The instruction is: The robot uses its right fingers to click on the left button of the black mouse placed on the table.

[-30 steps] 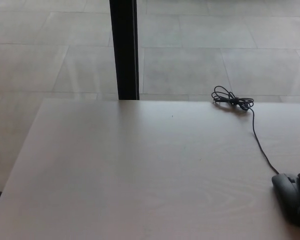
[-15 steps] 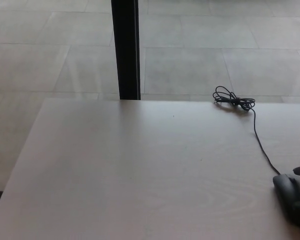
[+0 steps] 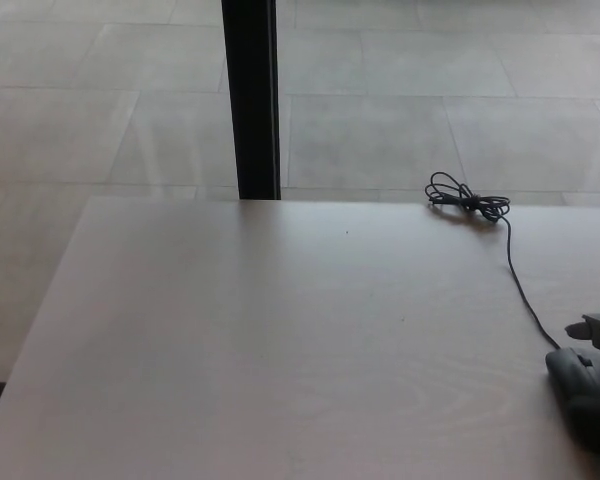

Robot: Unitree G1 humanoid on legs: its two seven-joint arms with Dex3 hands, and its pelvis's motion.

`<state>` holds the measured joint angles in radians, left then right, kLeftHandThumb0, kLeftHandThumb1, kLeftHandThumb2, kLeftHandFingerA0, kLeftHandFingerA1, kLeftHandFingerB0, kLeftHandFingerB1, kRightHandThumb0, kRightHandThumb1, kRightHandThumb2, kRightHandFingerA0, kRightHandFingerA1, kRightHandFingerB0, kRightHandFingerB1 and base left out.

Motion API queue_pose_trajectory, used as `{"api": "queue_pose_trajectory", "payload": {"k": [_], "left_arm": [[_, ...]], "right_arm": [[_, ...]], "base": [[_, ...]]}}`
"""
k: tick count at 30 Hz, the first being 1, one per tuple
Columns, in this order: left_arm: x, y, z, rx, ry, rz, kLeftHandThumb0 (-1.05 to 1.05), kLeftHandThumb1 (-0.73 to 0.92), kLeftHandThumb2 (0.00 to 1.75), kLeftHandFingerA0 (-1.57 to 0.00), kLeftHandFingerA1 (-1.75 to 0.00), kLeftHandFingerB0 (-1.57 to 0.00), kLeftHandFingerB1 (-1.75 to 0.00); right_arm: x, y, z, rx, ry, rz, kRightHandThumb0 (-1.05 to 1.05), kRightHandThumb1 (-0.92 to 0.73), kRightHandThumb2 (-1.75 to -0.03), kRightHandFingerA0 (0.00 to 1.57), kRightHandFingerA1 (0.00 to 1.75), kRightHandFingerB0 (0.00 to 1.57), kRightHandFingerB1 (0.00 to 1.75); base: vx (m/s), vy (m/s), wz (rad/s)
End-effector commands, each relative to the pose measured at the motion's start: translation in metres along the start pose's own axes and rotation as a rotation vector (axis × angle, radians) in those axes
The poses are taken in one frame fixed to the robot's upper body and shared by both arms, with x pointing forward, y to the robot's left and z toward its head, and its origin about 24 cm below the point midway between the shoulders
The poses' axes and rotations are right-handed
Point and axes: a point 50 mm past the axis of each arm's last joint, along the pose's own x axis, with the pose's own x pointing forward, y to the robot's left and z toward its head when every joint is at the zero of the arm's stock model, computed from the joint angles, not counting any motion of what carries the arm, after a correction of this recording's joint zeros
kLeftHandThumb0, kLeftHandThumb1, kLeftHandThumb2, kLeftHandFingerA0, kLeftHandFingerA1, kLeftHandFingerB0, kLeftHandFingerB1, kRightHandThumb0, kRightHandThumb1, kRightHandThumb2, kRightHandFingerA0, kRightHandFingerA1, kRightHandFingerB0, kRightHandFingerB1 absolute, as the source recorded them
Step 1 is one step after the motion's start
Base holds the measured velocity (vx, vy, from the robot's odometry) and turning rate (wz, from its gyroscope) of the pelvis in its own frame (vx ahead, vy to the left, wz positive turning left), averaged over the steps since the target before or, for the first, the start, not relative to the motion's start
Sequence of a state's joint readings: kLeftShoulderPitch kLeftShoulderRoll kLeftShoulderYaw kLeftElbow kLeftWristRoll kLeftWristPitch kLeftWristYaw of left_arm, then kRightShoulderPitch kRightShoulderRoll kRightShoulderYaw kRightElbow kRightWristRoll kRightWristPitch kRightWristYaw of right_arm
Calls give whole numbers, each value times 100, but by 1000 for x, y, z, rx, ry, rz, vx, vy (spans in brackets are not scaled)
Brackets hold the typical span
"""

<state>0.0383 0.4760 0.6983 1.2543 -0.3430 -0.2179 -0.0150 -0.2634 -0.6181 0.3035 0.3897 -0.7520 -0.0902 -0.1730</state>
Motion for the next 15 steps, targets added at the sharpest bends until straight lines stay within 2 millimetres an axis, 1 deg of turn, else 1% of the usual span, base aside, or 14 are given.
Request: {"api": "queue_pose_trajectory", "payload": {"k": [1,2,3,5,6,7,8,9,10,11,12,14,15], "left_arm": [[1,4,7,-3,-31,2,-72,64,59,-82,-57,-72,-52],[1,4,6,-3,-37,-7,-74,63,60,-82,-59,-72,-52],[1,4,6,-20,-28,-3,-74,62,59,-85,-61,-74,-53],[1,3,7,-9,-39,8,-71,63,60,-87,-61,-76,-56],[1,4,6,-1,-30,3,-72,64,60,-86,-59,-73,-53],[2,3,9,10,-33,4,-71,65,60,-88,-60,-73,-52],[2,2,9,11,-42,0,-71,65,60,-82,-59,-73,-53],[2,3,10,13,-40,2,-72,65,60,-84,-59,-74,-53],[2,2,10,0,-43,4,-72,64,60,-86,-59,-75,-54],[2,2,10,-11,-44,3,-73,64,60,-86,-60,-74,-54],[2,2,11,-15,-44,-1,-72,65,60,-87,-61,-74,-54],[2,2,11,-10,-47,-2,-72,65,60,-87,-61,-74,-54],[2,2,12,-9,-48,2,-74,65,60,-87,-60,-76,-54]], "right_arm": [[-3,7,4,-11,-8,22,-82,-91,-68,33,45,44,34],[-3,7,5,-9,-8,26,-79,-72,-113,23,51,41,52],[-3,8,6,-20,-18,17,-81,-89,-67,36,44,46,34],[-4,11,7,-1,-26,15,-81,-88,-67,36,45,47,35],[-4,11,7,-8,-25,33,-80,-88,-67,33,44,45,35],[-4,12,6,-11,-24,25,-81,-89,-67,34,45,46,35],[-4,13,6,-17,-22,28,-81,-89,-67,35,46,46,35],[-4,13,6,-24,-21,28,-82,-90,-68,34,46,46,35],[-4,14,6,-40,-19,37,-86,-81,-77,30,47,43,38],[-3,14,5,-46,-17,42,-82,-91,-68,32,45,44,34],[-3,14,5,-46,-18,35,-82,-90,-68,34,48,47,35],[-4,15,4,-46,-22,21,-82,-90,-68,34,48,47,35],[-4,15,2,-46,-9,42,-89,-78,-85,25,52,40,40]], "base": [[0,0,0],[0,0,0],[0,0,0],[0,0,0],[0,0,0],[0,0,0],[0,0,0],[0,0,0],[0,0,0],[0,0,0],[0,0,0],[0,0,0],[0,0,0]]}}
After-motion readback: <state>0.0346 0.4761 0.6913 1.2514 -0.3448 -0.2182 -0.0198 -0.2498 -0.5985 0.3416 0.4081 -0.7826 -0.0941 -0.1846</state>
